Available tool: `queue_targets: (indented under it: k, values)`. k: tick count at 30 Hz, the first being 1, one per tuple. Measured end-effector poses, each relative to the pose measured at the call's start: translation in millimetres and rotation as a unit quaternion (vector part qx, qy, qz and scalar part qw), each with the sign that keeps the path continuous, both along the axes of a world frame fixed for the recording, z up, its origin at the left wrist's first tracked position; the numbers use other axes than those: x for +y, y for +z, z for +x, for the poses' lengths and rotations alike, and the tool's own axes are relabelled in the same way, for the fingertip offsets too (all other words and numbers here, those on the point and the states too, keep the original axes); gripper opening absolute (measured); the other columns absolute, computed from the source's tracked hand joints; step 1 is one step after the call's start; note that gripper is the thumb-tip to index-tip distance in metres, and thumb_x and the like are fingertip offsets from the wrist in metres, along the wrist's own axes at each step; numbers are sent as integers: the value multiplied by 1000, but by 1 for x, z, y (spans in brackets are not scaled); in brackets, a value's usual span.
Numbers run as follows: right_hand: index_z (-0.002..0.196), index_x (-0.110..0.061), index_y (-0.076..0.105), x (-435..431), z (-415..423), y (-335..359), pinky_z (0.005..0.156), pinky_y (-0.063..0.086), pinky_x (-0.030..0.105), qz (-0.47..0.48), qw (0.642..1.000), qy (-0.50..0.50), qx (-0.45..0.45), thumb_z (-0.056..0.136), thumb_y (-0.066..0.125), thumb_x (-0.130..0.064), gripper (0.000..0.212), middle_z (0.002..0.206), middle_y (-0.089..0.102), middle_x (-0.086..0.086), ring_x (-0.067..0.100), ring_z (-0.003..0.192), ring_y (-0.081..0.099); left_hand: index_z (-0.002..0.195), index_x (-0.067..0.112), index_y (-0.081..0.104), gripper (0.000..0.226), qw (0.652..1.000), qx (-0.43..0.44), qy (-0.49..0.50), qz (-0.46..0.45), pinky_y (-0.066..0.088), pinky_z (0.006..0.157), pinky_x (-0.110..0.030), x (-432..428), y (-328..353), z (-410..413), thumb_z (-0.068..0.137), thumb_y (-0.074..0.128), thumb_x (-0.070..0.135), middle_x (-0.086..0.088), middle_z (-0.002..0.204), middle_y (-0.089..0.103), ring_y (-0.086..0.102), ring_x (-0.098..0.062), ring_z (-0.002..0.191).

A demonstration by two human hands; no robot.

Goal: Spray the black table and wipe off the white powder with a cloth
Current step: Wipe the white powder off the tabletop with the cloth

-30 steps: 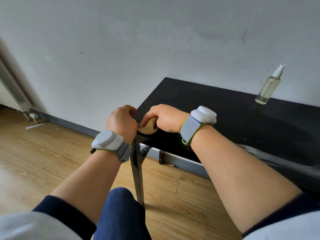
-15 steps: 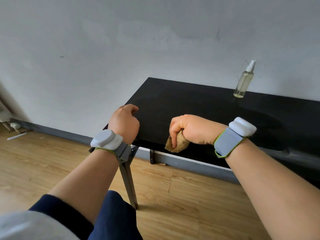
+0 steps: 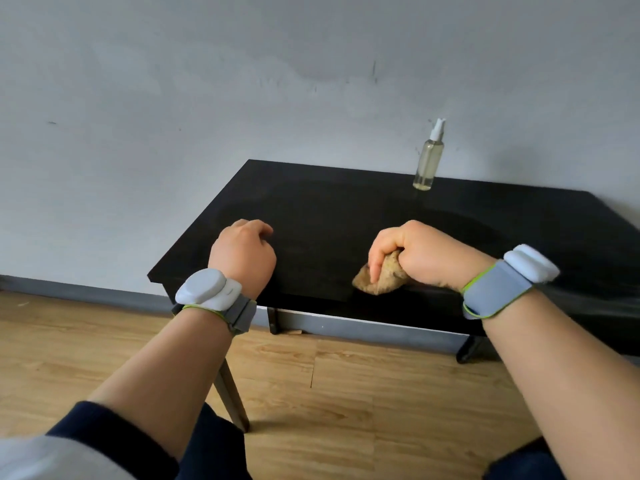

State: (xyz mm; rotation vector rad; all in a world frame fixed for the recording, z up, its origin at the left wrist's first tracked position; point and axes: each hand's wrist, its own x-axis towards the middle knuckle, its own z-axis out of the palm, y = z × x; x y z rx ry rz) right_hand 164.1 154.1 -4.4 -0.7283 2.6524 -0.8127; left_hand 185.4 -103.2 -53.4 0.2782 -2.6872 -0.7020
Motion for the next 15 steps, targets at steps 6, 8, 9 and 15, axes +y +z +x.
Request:
queue_targets:
  k: [6,8,9,15]
  values:
    - [68,-31,73,-41,-21,-5,97,47,37,-21,998,-12,66,76,45,12,52,99,64,-8,17,99,59,119,18,65,35,999,-10,-12,-38,46,98,-41,13,-2,1,92,44,10,-4,124,60,52,-26,118]
    - [67,-32,72,-40,-23,-8,98,47,38,4,999,1,54,78,47,12,52,101,62,-9,17,101,58,119,18,66,35,999,-1,-10,-51,44,99,-42,15,-4,3,92,44,12,-4,123,61,51,-27,118]
    - [67,-32,72,-36,-22,-8,98,47,39,7,999,6,45,79,48,13,52,102,61,-9,17,102,58,119,18,66,35,998,0,-13,-55,43,99,-42,17,-4,3,93,44,12,-4,123,61,51,-27,118]
    - [57,-34,70,2,-5,-10,96,49,42,17,1000,-3,9,79,57,11,52,99,59,-10,17,101,59,121,18,64,34,997,2,-50,-62,42,101,-42,37,-5,3,94,44,14,-3,125,60,50,-26,119]
